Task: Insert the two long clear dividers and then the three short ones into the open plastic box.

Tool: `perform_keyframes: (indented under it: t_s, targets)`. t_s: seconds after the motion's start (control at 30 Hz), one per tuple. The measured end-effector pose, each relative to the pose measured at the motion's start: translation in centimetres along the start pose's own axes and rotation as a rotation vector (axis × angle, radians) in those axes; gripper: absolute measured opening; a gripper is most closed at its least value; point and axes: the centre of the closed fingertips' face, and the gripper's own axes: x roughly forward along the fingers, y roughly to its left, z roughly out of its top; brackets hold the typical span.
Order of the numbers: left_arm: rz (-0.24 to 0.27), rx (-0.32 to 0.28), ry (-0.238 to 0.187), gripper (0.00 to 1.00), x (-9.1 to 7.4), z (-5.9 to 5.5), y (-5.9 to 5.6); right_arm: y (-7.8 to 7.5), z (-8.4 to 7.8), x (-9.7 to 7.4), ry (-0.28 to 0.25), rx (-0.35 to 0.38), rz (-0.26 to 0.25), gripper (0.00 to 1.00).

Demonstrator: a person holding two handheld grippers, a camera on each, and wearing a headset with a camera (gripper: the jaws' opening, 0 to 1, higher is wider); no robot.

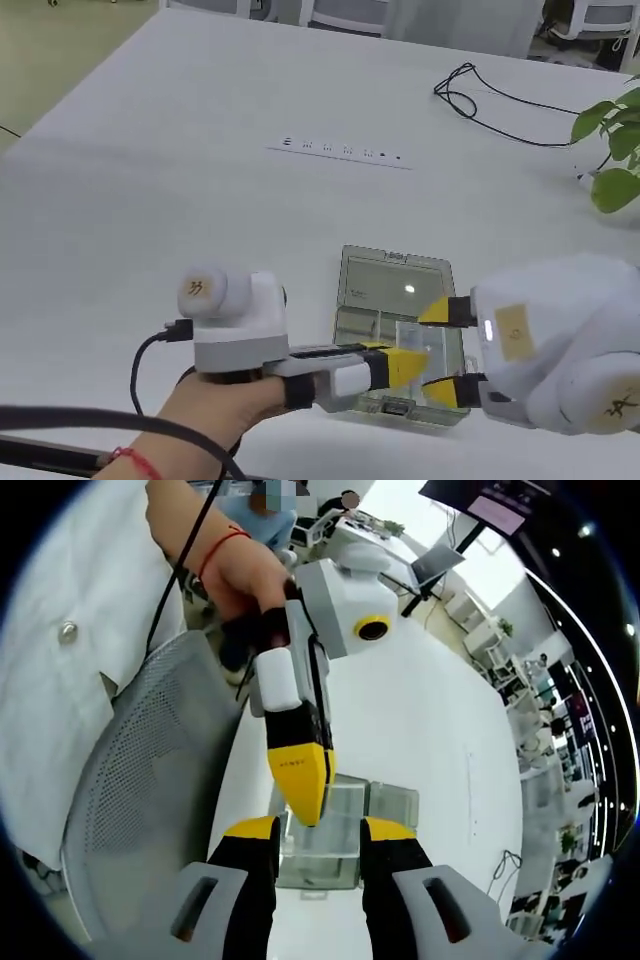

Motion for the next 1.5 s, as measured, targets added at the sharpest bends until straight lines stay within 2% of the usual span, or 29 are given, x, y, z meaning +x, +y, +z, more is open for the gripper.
perform_keyframes:
  t_s: [0.2,0.43,0.6,0.63,0.67,0.73,0.77,0.8,0.87,0.9,0.93,0.97,1.0,1.03,1.07,1.1,1.13,1.2,1.23,1.27,1.3,1.4,1.47,1.5]
  targets:
    - [-0.013,-0.003,0.003,0.00,0.1,-0.1,-0.2,0.0,0.0,0.1,0.007,-0.006,0.004,0.33]
    - [-0.015,-0.006,0.007,0.00,0.1,-0.3,-0.2,0.1,-0.1,0.3,0.012,-0.018,0.008,0.33]
    - [-0.011,-0.023,-0.013,0.00,-0.1,0.1,-0.1,-0.2,0.1,0.3,0.003,-0.024,-0.002,0.33]
    - [0.005,-0.008,-0.010,0.00,-0.2,0.1,0.3,-0.4,0.3,0.3,-0.002,-0.023,-0.009,0.33]
    - [-0.003,0.011,-0.023,0.00,-0.3,0.1,0.3,-0.4,0.4,0.1,-0.007,-0.016,-0.001,0.33]
    - [-0.006,-0.004,-0.013,0.00,-0.5,0.0,0.3,-0.5,0.6,-0.1,-0.023,0.002,0.005,0.35]
    - [-0.005,0.012,-0.010,0.00,-0.6,0.0,0.4,-0.6,0.7,-0.3,-0.034,0.012,0.005,0.35]
    - [0.002,0.062,-0.006,0.00,-0.7,0.0,0.6,-0.7,0.8,-0.4,-0.044,0.024,0.011,0.34]
    - [-0.007,0.076,0.005,0.00,-0.8,-0.1,0.4,-1.0,0.7,-0.9,-0.069,0.069,0.031,0.34]
    - [-0.017,0.104,0.019,0.00,-0.9,-0.3,0.2,-1.4,0.7,-1.1,-0.082,0.090,0.036,0.33]
    - [-0.024,0.150,0.028,0.00,-0.9,-0.4,0.1,-1.5,0.6,-1.3,-0.092,0.105,0.048,0.32]
    - [-0.027,0.195,0.044,0.00,-1.0,-0.5,-0.1,-1.3,0.7,-1.5,-0.113,0.134,0.084,0.31]
    - [-0.030,0.215,0.057,0.00,-1.1,-0.7,-0.2,-1.3,0.8,-1.6,-0.133,0.170,0.110,0.30]
    - [-0.052,0.261,0.065,0.00,-1.1,-0.8,-0.6,-1.3,0.9,-1.8,-0.159,0.217,0.143,0.28]
    - [-0.062,0.286,0.068,0.00,-1.2,-0.9,-0.8,-1.1,1.0,-1.9,-0.175,0.239,0.179,0.28]
    - [-0.071,0.318,0.081,0.00,-1.3,-1.1,-1.0,-0.6,1.3,-2.1,-0.201,0.262,0.239,0.27]
    - [-0.083,0.349,0.093,0.00,-1.4,-1.2,-1.2,-0.4,1.4,-2.3,-0.214,0.279,0.275,0.25]
    - [-0.104,0.424,0.100,0.00,-1.5,-1.3,-1.6,-0.5,1.5,-2.4,-0.229,0.313,0.311,0.21]
    - [-0.111,0.441,0.112,0.00,-1.6,-1.5,-1.7,-0.3,1.6,-2.4,-0.239,0.319,0.343,0.20]
    - [-0.127,0.494,0.120,0.00,-1.7,-1.6,-2.0,-0.1,1.8,-2.4,-0.245,0.332,0.368,0.19]
    - [-0.136,0.513,0.120,0.00,-1.7,-1.6,-2.2,-0.2,1.8,-2.3,-0.243,0.331,0.369,0.18]
    - [-0.157,0.561,0.118,0.00,-1.9,-1.6,-2.7,0.9,2.3,-2.4,-0.260,0.319,0.446,0.17]
    - [-0.163,0.565,0.124,0.00,-2.0,-1.6,-2.8,1.7,3.0,-2.6,-0.280,0.311,0.501,0.15]
    - [-0.167,0.574,0.123,0.00,-2.0,-1.6,-2.9,1.7,3.0,-2.5,-0.274,0.315,0.500,0.14]
